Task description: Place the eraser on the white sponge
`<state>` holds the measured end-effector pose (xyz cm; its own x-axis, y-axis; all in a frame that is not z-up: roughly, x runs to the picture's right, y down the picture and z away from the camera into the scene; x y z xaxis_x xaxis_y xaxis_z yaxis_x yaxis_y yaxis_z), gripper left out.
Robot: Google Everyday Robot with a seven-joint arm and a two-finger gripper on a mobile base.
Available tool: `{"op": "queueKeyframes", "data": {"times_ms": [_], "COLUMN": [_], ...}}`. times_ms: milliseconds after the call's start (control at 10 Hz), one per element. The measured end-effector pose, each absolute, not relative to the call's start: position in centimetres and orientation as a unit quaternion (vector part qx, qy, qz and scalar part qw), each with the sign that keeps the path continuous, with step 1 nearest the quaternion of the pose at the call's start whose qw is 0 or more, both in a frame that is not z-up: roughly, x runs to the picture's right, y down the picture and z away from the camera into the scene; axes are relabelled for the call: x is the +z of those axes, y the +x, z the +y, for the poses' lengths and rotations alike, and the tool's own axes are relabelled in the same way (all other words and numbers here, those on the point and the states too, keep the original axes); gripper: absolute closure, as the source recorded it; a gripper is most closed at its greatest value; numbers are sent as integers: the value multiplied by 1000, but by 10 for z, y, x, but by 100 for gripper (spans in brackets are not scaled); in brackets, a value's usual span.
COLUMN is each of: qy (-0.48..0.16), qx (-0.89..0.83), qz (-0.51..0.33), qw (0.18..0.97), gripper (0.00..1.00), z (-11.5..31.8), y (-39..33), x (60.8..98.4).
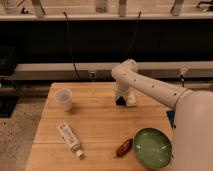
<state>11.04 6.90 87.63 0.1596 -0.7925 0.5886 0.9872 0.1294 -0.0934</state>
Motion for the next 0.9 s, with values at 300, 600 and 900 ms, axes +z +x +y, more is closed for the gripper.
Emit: {"op": "queueKeyframes", "data": {"times_ms": [300, 600, 900], "qy": [-249, -263, -269], "qx": [-599, -579, -568], "qz": [-195, -192, -197], "qw": [736, 747, 752], "gripper": [100, 100, 100], "z": [59, 67, 77], "y": [134, 160, 167], "x": [884, 888, 892]}}
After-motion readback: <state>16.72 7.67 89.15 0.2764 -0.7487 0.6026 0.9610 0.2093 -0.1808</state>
